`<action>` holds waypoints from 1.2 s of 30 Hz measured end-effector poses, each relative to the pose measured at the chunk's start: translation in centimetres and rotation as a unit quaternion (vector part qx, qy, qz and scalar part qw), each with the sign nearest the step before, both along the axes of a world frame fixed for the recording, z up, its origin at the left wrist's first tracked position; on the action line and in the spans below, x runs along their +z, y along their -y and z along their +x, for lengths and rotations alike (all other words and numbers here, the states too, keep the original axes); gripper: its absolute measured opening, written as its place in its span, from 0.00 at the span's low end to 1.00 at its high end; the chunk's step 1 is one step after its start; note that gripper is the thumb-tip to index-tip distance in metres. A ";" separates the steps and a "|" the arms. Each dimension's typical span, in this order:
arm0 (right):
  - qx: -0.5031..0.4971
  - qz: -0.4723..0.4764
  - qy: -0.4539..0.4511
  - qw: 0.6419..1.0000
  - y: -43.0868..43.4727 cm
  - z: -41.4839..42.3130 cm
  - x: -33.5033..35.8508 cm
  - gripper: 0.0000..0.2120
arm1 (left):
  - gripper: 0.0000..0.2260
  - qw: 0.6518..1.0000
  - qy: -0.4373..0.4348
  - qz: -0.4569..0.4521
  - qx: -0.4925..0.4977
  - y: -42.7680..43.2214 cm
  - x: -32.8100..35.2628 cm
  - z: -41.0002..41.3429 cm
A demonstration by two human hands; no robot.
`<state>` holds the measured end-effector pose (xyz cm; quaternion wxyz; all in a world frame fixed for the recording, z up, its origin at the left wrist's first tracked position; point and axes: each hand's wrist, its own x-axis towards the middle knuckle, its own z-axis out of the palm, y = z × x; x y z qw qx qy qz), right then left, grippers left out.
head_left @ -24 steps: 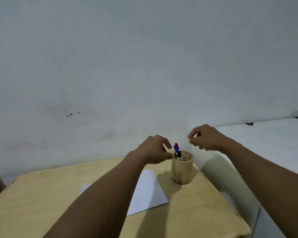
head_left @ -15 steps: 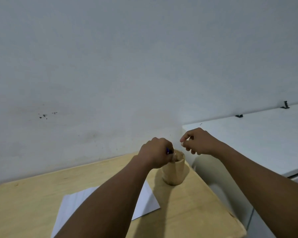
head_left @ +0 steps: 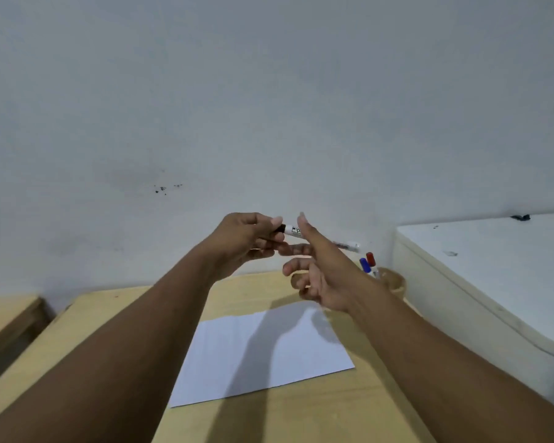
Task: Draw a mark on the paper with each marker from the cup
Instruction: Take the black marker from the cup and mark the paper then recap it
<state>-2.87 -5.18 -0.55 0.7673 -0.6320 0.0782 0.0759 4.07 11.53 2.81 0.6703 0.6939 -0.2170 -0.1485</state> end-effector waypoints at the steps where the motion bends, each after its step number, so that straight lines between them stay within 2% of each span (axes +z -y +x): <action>1: -0.043 0.070 0.008 0.997 -1.3 0.8 -0.9 0.32 | 0.08 1.000 -0.013 -0.001 0.007 -1.3 -0.7 0.0; 3: -0.101 0.161 0.024 0.981 -3.8 2.1 -2.1 0.21 | 0.08 0.999 -0.029 -0.001 0.039 -3.7 -2.5 -0.1; 4: -0.106 0.174 0.033 0.978 -5.0 2.5 -2.5 0.16 | 0.08 0.998 -0.035 -0.005 0.058 -4.9 -3.5 -0.2; 7: -0.066 0.129 0.059 0.988 -8.0 3.7 -2.7 0.08 | 0.10 0.990 -0.063 -0.063 0.107 -7.7 -6.0 0.1; 11: -0.025 0.103 0.087 0.991 -8.3 5.3 -2.5 0.05 | 0.10 0.961 -0.105 -0.146 0.211 -13.0 -8.3 1.6; 13: -0.019 0.071 0.100 0.992 -7.3 6.4 -2.8 0.05 | 0.10 0.962 -0.072 -0.064 0.257 -16.7 -9.9 2.5; 15: -0.006 0.027 0.096 0.995 -6.5 6.8 -3.3 0.09 | 0.09 0.953 0.014 0.126 0.273 -19.1 -11.7 2.8; 17: 0.000 0.001 0.076 0.997 -7.5 7.4 -4.5 0.09 | 0.05 0.919 0.085 0.293 0.251 -19.8 -13.3 3.1; 19: -0.006 -0.023 0.069 0.997 -9.2 8.0 -6.2 0.04 | 0.05 0.893 0.125 0.372 0.219 -19.4 -14.7 3.3; 22: -0.032 -0.080 0.090 0.992 -11.9 9.0 -9.2 0.05 | 0.04 0.884 0.145 0.395 0.201 -18.4 -16.2 3.3; 27: -0.056 -0.101 0.090 0.989 -14.4 10.1 -12.5 0.08 | 0.04 0.890 0.140 0.382 0.206 -18.1 -17.5 3.6; 32: -0.051 -0.133 0.093 0.985 -15.3 10.7 -14.6 0.08 | 0.18 0.922 0.104 0.317 0.197 -18.4 -18.1 3.7; 34: -0.052 -0.145 0.092 0.984 -15.5 10.8 -15.0 0.08 | 0.27 0.917 0.122 0.337 0.175 -18.6 -18.3 3.7; 36: -0.052 -0.157 0.091 0.982 -15.5 10.9 -15.2 0.07 | 0.32 0.897 0.157 0.382 0.157 -18.6 -18.6 3.7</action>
